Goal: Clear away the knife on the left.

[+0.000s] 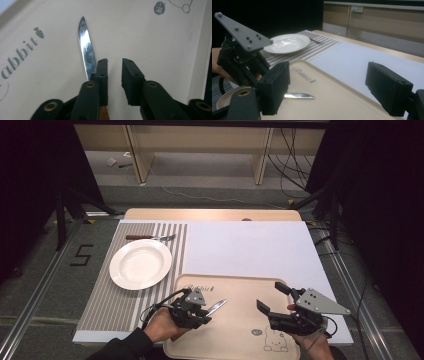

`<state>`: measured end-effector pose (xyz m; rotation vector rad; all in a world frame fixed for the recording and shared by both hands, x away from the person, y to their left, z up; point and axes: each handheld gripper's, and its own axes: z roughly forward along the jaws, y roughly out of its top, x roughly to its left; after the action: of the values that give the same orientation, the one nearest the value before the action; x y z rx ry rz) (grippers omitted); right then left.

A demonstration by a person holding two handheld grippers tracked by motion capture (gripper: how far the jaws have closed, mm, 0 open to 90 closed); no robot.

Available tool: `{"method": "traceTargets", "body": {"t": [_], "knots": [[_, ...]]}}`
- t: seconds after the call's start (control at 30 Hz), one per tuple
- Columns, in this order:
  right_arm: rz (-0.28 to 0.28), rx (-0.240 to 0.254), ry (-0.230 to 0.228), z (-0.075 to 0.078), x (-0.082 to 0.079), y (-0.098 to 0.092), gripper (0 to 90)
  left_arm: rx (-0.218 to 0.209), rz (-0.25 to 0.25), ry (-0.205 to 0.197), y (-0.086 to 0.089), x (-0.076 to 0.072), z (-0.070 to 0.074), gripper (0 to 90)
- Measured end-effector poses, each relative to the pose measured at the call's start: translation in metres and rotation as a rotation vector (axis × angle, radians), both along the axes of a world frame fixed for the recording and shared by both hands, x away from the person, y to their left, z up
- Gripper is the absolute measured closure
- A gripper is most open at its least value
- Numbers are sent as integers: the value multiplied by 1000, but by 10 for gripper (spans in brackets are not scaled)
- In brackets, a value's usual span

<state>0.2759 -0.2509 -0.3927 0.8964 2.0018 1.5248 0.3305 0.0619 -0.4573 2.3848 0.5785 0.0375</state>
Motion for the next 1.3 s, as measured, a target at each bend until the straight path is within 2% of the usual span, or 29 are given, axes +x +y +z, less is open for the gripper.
{"method": "traceTargets", "body": {"t": [0.07,0.2,0.53,0.7,0.8,0.87,1.0,1.07,1.3], "knots": [[2,-2,2,0,0,0,209,13,-11,8,-2,0,-1,808],[2,0,0,0,0,0,208,33,-4,31,-3,2,-4,894],[4,0,1,0,0,0,209,68,-10,66,-6,3,-12,896],[4,-1,3,0,0,0,209,87,3,59,-6,3,-13,896],[5,-1,-1,0,0,0,209,100,21,33,-4,6,-13,894],[5,-3,3,0,0,1,209,88,33,42,-3,7,-13,895],[5,0,-1,0,0,1,209,109,33,30,-2,8,-13,895],[4,-1,4,0,0,0,209,95,44,37,-2,8,-13,895],[4,2,1,0,0,0,209,129,45,39,2,10,-11,895]]}}
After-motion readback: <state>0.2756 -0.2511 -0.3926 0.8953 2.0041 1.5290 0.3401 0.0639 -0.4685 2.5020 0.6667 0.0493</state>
